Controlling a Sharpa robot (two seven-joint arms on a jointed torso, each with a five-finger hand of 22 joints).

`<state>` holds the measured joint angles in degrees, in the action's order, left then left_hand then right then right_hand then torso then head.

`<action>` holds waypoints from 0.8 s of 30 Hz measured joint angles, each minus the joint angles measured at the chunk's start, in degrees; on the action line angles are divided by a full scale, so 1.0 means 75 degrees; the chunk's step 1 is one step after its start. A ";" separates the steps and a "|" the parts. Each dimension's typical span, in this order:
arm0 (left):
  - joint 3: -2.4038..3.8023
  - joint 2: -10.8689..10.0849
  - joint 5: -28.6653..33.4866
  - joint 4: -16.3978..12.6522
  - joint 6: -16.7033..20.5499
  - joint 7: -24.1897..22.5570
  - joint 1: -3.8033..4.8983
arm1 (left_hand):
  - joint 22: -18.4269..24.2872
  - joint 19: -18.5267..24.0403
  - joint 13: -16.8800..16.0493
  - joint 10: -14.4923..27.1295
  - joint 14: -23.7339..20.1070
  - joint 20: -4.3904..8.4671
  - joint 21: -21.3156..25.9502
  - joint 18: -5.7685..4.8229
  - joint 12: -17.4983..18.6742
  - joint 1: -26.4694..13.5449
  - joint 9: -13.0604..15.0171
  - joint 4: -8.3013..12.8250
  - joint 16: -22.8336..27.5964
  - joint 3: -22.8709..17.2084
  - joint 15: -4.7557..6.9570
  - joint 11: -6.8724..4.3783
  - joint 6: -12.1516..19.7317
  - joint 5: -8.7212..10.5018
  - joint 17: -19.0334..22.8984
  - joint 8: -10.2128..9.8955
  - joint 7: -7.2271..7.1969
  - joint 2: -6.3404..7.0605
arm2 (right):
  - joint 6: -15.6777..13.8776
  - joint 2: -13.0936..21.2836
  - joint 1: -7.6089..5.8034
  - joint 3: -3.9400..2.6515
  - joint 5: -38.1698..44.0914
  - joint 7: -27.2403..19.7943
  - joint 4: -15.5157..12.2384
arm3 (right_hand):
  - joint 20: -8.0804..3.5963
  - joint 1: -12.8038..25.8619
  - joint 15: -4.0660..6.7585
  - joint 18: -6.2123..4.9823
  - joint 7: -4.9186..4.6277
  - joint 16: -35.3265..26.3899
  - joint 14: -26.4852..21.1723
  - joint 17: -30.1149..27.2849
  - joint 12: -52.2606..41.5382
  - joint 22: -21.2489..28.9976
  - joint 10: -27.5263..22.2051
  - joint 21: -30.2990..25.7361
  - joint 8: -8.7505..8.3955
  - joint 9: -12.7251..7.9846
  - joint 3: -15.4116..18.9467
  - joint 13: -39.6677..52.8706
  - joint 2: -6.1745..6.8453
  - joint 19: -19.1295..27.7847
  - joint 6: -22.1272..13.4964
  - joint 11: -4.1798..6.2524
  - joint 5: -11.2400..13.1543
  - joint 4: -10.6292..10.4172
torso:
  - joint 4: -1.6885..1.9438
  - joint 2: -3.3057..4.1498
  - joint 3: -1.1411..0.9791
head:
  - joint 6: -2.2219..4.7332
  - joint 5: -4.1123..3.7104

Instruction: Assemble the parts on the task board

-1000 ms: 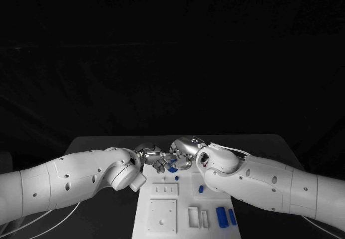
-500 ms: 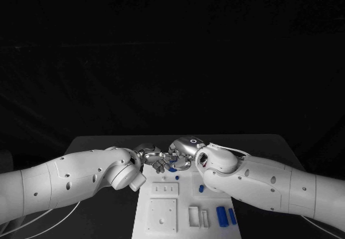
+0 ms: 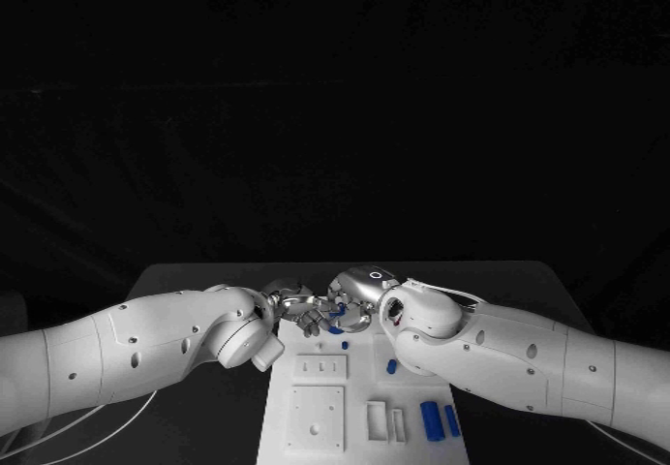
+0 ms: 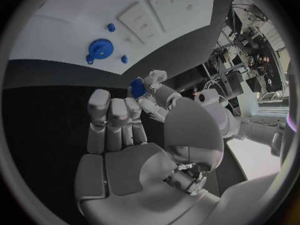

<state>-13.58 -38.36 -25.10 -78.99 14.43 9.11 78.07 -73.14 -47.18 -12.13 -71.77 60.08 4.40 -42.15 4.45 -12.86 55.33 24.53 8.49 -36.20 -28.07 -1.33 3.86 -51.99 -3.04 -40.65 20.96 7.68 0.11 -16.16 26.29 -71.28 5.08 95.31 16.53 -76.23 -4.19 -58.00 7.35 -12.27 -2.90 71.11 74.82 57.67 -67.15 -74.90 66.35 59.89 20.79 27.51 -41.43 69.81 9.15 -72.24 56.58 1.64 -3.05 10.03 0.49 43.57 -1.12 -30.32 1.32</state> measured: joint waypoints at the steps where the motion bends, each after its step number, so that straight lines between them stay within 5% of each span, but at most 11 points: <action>1: 0.0000 0.0000 0.0000 0.0002 -0.0001 0.0002 0.0000 | 0.0009 0.0000 -0.0008 -0.0012 0.0000 0.0000 0.0000 0.0003 0.0000 0.0041 0.0000 0.0101 0.0000 -0.0009 0.0000 -0.0013 -0.0030 0.0000 0.0007 0.0000 -0.0005 -0.0076 | 0.0008 0.0000 0.0000 0.0003 0.0001 0.0001 -0.0001 | 0.0000 0.0000 0.0000 0.0000 0.0000 0.0000 0.0000 0.0000 0.0000 0.0000 0.0000 0.0000 0.0000 0.0000 0.0000 0.0000 0.0000 0.0000 0.0000 0.0000 0.0000 0.0000 | 0.0000 0.0000 0.0000 | -0.0001 0.0001; 9: 0.0005 0.0001 0.0000 0.0006 -0.0003 0.0008 0.0004 | 0.0049 0.0000 -0.0058 -0.0142 0.0029 -0.0001 -0.0083 0.0002 -0.0030 0.0125 -0.0005 0.0556 -0.0060 -0.0181 0.0029 -0.0085 -0.0233 -0.0149 0.0025 -0.0005 -0.0072 -0.0418 | 0.0051 -0.0004 0.0010 0.0016 0.0007 0.0013 0.0011 | 0.0001 0.0000 -0.0001 0.0000 0.0016 0.0000 0.0001 -0.0001 0.0000 0.0000 0.0000 0.0000 -0.0001 -0.0004 0.0000 0.0000 0.0000 0.0000 0.0016 0.0000 0.0000 0.0001 | -0.0001 0.0000 0.0001 | -0.0012 0.0007; 24: 0.0003 0.0000 0.0000 0.0016 -0.0003 0.0015 0.0003 | 0.0088 -0.0001 -0.0107 -0.0311 0.0055 -0.0001 -0.0118 -0.0007 -0.0030 0.0064 0.0010 0.0782 -0.0113 -0.0304 0.0055 -0.0150 -0.0405 -0.0477 0.0044 0.0008 -0.0134 -0.0562 | 0.0110 -0.0014 0.0024 0.0031 0.0012 0.0024 0.0029 | 0.0002 0.0000 -0.0005 0.0000 0.0019 0.0000 0.0005 -0.0002 0.0001 -0.0003 0.0000 0.0000 -0.0007 -0.0003 0.0001 -0.0001 0.0000 -0.0001 0.0019 0.0000 0.0000 0.0001 | -0.0001 0.0004 0.0001 | -0.0022 0.0007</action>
<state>-13.56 -38.36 -25.10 -78.87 14.41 9.22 78.09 -72.48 -47.19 -12.93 -74.11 60.50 4.39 -43.03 4.40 -13.09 55.81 24.61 14.36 -37.05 -30.35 -0.92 2.74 -55.03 -6.63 -40.32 21.03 6.67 -4.10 -15.33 26.19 -71.10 5.32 95.40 16.71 -76.02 -4.17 -58.00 7.31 -12.27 -2.76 71.11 74.86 57.66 -67.14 -74.92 66.35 59.89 20.74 27.49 -41.43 69.80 9.15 -72.25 56.72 1.64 -3.05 10.04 0.48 43.60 -1.10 -30.49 1.37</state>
